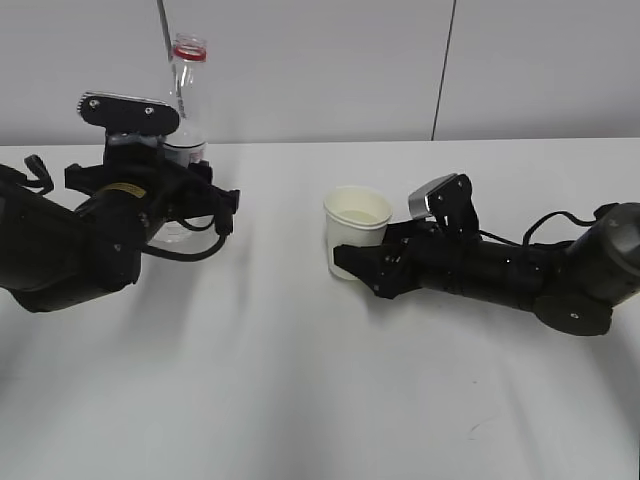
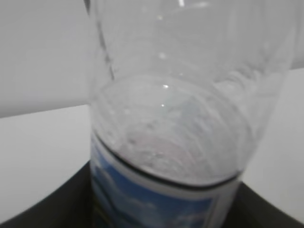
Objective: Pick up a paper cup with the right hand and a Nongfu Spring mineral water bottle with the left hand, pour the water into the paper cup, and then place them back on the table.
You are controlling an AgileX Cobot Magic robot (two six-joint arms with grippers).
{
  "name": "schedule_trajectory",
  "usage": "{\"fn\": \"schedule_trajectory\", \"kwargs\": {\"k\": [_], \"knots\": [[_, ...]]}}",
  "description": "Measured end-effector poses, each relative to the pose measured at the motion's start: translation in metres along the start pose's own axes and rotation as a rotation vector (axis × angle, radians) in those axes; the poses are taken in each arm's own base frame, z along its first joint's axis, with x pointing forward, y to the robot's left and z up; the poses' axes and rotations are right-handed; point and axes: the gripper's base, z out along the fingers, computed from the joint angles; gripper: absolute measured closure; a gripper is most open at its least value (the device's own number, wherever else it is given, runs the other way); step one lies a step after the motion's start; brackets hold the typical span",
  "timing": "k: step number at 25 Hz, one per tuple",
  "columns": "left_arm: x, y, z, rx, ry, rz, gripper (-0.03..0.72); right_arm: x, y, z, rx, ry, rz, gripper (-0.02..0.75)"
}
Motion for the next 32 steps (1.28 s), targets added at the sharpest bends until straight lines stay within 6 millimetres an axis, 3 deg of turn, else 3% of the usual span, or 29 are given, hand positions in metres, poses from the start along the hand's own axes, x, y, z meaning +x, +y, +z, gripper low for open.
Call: {"fn": "schedule_trajectory", "kwargs": {"k": [8,16,32], "knots": [[0.001,0.000,0.000,-0.003,-0.001,-0.205,0.288,-0.002,-0.004,0.000,0.040,-0.020,0.027,0.214],[0.018,-0.003,0.008,-0.004,-0.009,-0.167,0.288,-0.004,-0.010,-0.001,0.107,-0.051,0.055,0.215],[0.019,0.007,0.014,-0.007,-0.047,-0.128,0.288,-0.003,-0.041,-0.011,0.407,-0.066,0.046,0.216]]}}
